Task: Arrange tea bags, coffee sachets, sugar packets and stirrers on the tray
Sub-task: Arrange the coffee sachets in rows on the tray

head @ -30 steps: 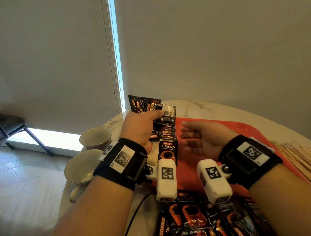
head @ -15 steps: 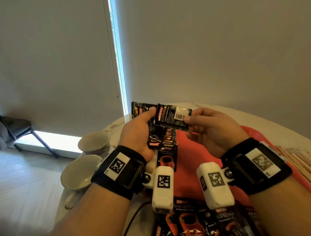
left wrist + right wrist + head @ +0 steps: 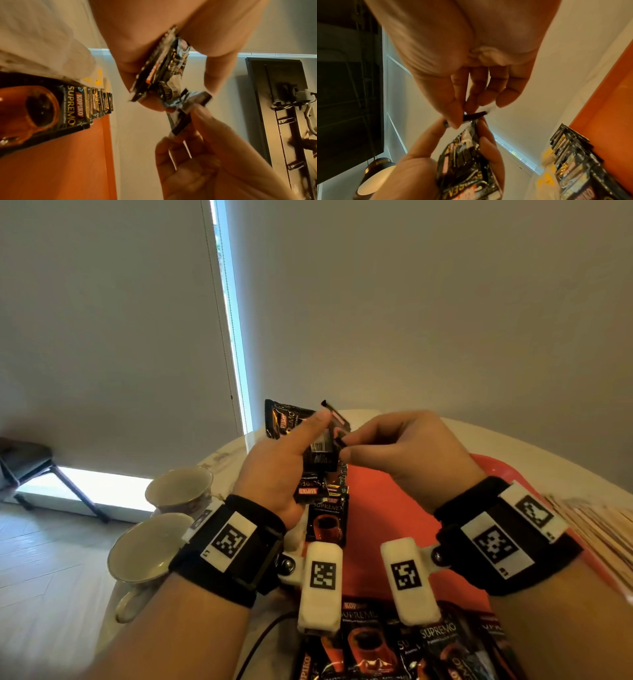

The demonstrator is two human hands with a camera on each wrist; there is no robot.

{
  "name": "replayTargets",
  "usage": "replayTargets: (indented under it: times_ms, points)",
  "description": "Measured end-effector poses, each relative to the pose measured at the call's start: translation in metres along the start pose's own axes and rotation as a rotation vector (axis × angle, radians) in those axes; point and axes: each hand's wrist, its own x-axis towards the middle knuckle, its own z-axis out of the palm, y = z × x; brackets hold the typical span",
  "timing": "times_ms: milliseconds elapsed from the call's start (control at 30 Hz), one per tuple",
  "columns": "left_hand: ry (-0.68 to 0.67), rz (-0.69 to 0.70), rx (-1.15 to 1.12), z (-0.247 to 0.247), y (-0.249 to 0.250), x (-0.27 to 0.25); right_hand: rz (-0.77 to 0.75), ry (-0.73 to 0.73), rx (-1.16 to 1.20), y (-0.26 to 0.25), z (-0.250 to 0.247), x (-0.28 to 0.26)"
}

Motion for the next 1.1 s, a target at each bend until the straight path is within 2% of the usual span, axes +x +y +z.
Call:
replayTargets:
  times_ms: [133,300,433,500,633,767,833,967,1100]
  points:
    - [-0.030,0.037,0.057,-0.001,-0.005,0.001,0.040,-0.034,0.002,-0.001,0.001,0.000]
    - [-0.025,0.062,0.123,-0.001,-0.003,-0.003,0.194,0.119,0.265,0.011,-0.006,0.011]
    - [-0.027,0.069,0.145,-0.001,-0.001,-0.004,0.335,0.022,0.480,0.007,-0.009,0.010]
    - [-0.039,0.061,0.159,-0.001,0.001,-0.005,0.373,0.029,0.524,0.006,-0.010,0.010]
    - [-0.068,0.065,0.181,-0.002,0.003,-0.005,0.415,0.074,0.590,0.007,-0.010,0.011]
    - [-0.037,0.086,0.179,-0.003,0.002,-0.005,0.350,0.173,0.615,0.006,-0.005,0.009]
    - [0.009,0.100,0.168,-0.005,0.001,-0.002,0.332,0.158,0.610,0.005,-0.004,0.008]
    - [0.061,0.083,0.135,-0.004,0.000,0.000,0.386,0.035,0.549,0.004,-0.004,0.006]
    - [0.117,0.056,0.083,-0.007,0.002,0.001,0.457,0.126,0.606,0.014,-0.004,0.008]
